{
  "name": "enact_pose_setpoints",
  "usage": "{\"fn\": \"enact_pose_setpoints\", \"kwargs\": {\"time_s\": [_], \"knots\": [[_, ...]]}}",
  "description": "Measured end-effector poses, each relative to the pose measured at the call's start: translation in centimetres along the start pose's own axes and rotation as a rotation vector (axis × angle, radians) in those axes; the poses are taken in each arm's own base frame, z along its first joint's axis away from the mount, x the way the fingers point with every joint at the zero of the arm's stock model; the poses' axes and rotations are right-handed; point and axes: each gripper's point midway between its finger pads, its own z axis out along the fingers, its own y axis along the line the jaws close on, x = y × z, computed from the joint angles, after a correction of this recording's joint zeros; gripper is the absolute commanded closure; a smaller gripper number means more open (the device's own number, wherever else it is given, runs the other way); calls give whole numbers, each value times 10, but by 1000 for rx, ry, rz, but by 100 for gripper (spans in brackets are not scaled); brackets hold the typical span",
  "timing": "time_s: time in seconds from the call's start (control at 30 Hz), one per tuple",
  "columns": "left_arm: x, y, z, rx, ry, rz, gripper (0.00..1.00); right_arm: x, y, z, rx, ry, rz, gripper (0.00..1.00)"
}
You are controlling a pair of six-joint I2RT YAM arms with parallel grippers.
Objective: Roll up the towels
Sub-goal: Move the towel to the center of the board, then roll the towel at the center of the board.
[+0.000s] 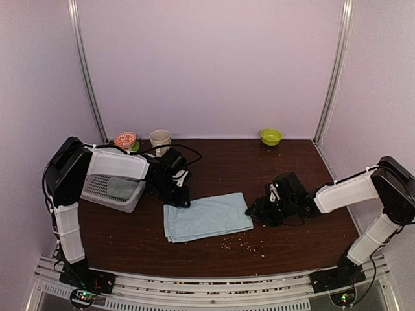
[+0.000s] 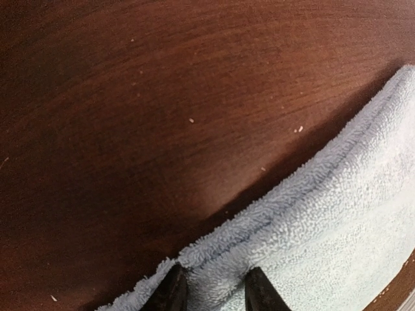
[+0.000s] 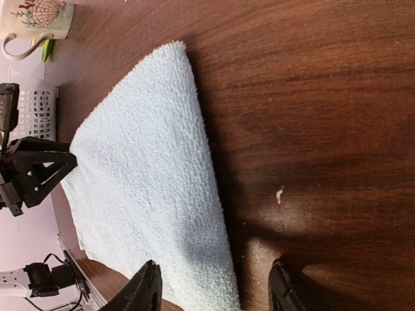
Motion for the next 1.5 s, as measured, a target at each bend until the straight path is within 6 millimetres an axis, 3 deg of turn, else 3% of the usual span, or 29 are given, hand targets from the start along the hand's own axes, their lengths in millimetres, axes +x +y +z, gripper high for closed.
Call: {"fn": "enact_pose_setpoints", "kwargs": {"time_s": [0.2,0.57,0.83,1.17,1.33,1.5], "knots": [[-3,1,2,4,-24,2,69,3,4,6,-9,11,15,54],[-3,-3,3,27,-26,7,68,4,-1,17,3,22,46,100],[-1,-14,3,60,-23,19,61,-4,-10,10,29,15,36,100],[2,-46,-19,174,-4,9,57,-27,-30,-52,206,-37,-158,100],[-17,-73,-40,245,-51,25,57,-32,-25,-71,251,-40,-264,100],[-24,-113,-55,324,-74,74,58,-29,-22,-73,273,-22,-344,100]]}}
